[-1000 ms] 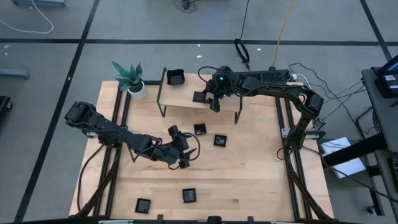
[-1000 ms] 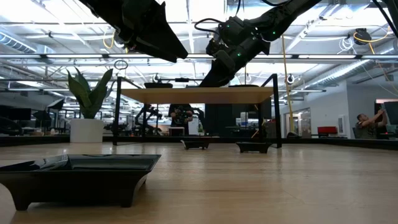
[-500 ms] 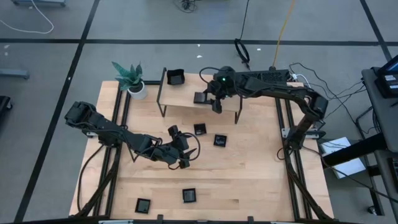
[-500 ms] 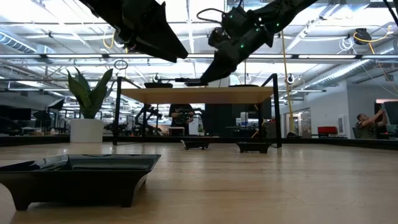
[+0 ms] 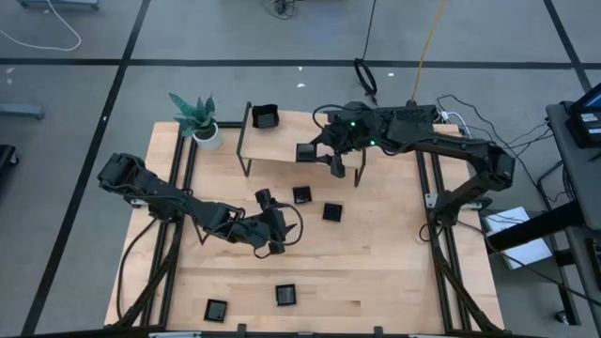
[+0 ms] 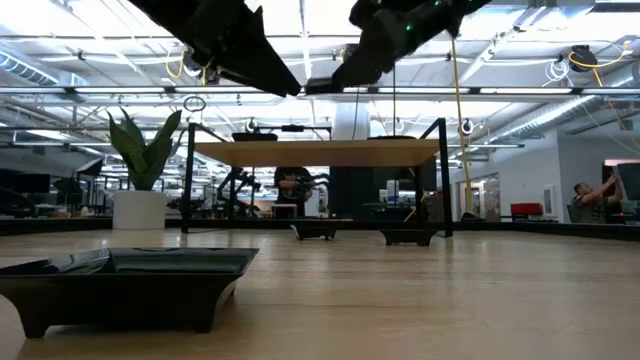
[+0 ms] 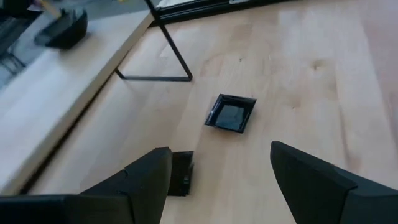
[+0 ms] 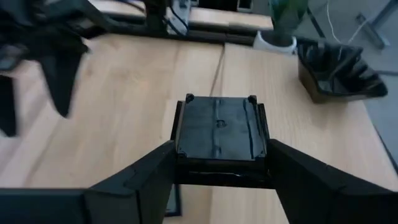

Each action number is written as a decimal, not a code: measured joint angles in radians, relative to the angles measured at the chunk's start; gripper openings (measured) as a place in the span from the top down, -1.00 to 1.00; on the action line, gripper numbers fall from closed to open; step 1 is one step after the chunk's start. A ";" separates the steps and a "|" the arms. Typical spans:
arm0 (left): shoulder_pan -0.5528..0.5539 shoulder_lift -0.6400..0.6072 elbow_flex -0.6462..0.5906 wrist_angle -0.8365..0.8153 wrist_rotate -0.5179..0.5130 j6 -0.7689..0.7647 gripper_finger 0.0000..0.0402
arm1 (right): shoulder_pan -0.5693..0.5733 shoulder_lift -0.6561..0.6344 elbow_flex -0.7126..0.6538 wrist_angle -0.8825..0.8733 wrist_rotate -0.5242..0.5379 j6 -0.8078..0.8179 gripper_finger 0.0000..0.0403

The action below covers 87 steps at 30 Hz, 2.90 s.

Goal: Pick & Place Mini shaped plates
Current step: Stack the black square plate on top of the other black square plates on the shelf, then put the black square plate on the shelf

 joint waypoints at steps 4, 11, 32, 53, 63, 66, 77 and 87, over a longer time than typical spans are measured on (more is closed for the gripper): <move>0.010 0.000 0.000 0.000 -0.005 0.140 -0.36 | 0.034 -0.055 0.001 -0.027 0.000 0.004 -0.18; 0.023 0.000 0.000 0.051 -0.092 0.441 -0.36 | 0.113 -0.133 0.001 -0.101 -0.002 0.018 -0.18; 0.018 0.000 0.002 0.182 -0.215 0.255 -0.36 | 0.296 -0.206 -0.127 -0.237 0.007 0.075 -0.18; 0.038 0.199 0.000 0.192 0.010 -0.120 -0.36 | 0.436 -0.367 -0.706 -0.196 0.291 0.294 -0.11; 0.037 0.197 0.000 0.232 0.031 -0.129 -0.36 | 0.435 -0.367 -0.862 0.026 0.296 0.268 0.03; 0.039 0.197 0.000 0.238 0.031 -0.133 -0.36 | 0.435 -0.367 -0.879 0.053 0.298 0.268 0.03; 0.039 0.197 0.000 0.238 0.033 -0.135 -0.36 | 0.435 -0.366 -0.922 0.113 0.319 0.289 0.31; 0.039 0.196 0.000 0.238 0.055 -0.142 -0.36 | 0.435 -0.363 -0.926 0.116 0.319 0.314 0.60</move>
